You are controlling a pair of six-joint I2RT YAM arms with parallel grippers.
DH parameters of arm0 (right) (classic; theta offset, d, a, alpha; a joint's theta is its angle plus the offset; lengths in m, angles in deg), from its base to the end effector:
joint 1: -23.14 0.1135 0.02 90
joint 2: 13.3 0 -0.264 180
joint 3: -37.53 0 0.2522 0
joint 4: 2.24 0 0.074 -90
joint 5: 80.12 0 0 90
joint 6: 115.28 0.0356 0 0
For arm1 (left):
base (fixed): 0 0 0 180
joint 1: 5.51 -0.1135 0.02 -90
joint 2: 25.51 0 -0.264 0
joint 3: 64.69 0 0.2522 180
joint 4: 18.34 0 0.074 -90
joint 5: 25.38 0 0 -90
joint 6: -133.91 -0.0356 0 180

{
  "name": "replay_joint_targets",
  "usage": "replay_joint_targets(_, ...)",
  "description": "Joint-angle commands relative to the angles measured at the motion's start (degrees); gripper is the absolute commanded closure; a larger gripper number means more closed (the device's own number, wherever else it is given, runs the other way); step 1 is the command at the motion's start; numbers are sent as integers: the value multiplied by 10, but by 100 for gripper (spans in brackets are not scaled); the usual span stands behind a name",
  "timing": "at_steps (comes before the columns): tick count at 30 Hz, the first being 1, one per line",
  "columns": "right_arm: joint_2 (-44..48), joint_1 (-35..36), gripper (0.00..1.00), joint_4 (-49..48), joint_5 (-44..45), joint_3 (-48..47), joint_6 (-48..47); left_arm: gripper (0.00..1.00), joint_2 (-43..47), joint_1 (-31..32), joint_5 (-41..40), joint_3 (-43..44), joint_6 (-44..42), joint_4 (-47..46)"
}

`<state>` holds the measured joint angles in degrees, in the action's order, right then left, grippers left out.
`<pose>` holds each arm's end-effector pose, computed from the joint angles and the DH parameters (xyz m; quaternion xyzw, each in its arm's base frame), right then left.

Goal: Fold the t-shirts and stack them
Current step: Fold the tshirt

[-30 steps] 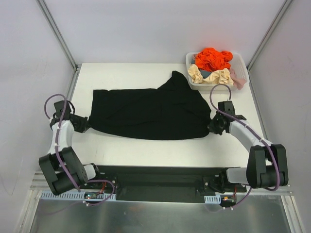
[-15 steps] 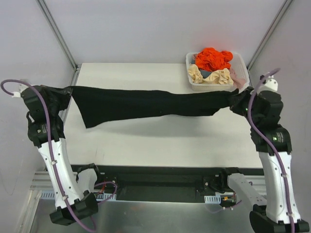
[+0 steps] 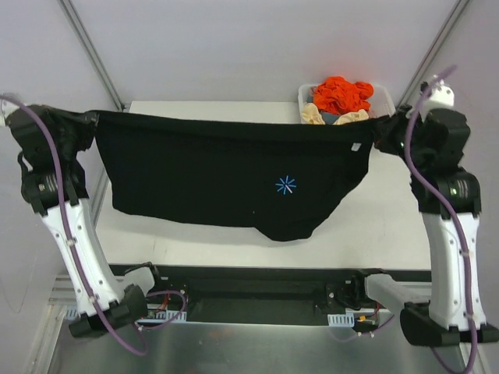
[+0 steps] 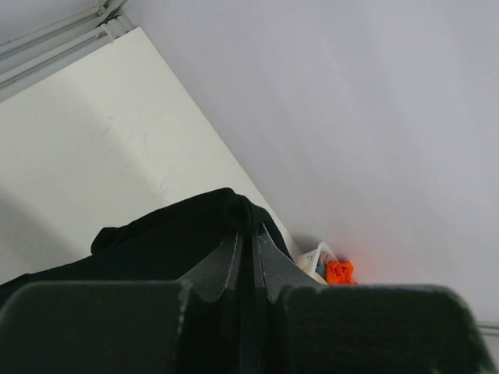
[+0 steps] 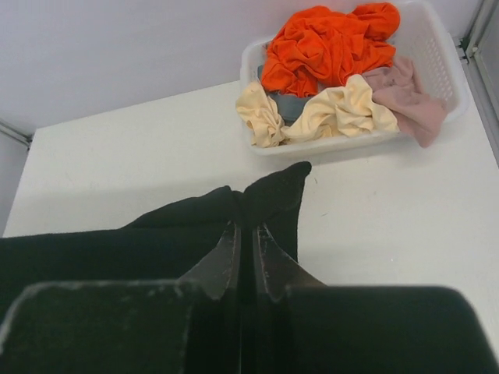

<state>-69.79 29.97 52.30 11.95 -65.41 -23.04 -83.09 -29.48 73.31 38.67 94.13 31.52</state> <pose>0.1555 0.0173 0.5010 -0.0184 0.7550 0.0382 0.6544 0.1514 0.0614 0.5093 -0.3989 0.6132 -0.2083 0.6492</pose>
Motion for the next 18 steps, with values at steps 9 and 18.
replay_joint_targets(9, -267, -2, 100, -84, -95, -295, -45, 100, -220, -6, 7, 287, -79, -15)
replay_joint_targets(18, -147, -3, 99, -140, -128, -62, -43, 100, -137, -12, -24, 131, -105, -13)
